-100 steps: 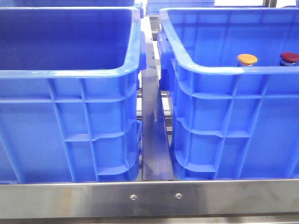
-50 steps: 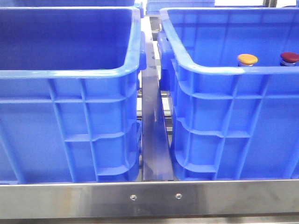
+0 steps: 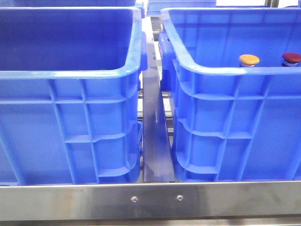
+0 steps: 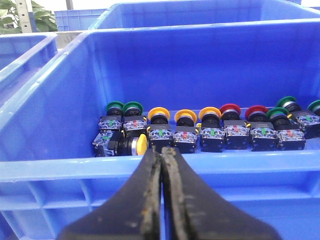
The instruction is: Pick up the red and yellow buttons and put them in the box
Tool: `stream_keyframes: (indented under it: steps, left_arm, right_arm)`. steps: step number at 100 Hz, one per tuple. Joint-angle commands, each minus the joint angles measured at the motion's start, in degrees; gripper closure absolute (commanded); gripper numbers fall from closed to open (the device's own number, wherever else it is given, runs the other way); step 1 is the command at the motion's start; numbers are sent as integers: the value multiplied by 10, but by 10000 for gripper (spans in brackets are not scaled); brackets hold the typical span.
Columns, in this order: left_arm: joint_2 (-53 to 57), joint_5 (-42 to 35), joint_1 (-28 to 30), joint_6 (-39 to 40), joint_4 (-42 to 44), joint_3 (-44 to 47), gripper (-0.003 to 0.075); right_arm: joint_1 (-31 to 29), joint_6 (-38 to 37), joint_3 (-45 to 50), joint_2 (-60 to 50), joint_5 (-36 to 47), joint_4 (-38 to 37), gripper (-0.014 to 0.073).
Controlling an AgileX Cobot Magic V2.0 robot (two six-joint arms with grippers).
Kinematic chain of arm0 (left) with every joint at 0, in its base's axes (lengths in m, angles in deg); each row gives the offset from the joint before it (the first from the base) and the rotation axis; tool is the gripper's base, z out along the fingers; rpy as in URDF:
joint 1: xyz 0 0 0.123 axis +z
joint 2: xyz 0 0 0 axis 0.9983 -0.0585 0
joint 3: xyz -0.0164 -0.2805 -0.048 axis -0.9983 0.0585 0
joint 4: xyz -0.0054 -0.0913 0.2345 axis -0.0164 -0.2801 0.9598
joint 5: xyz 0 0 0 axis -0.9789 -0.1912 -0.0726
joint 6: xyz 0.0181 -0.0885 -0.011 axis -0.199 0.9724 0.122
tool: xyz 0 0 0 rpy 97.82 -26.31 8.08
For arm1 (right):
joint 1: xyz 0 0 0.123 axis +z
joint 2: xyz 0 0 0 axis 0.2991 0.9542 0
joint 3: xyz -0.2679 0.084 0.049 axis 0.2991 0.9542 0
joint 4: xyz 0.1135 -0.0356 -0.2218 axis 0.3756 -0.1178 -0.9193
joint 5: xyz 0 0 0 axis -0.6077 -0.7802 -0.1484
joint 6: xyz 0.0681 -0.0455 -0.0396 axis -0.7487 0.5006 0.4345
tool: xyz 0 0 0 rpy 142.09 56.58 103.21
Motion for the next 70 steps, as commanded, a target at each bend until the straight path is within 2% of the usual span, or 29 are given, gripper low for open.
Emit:
stream_keyframes:
  steps: [1, 41, 59, 70]
  left_arm:
    - [19, -48, -1, 4, 0, 27, 739]
    - [19, -48, -1, 4, 0, 27, 739]
    - [19, -48, -1, 4, 0, 27, 739]
    - [19, -48, -1, 4, 0, 27, 739]
  right_arm:
    - [-1, -1, -16, 3, -14, 62, 661]
    - [0, -1, -16, 3, -15, 62, 661]
    - [75, -1, -16, 3, -4, 62, 661]
    - [91, -1, -16, 3, 33, 62, 661]
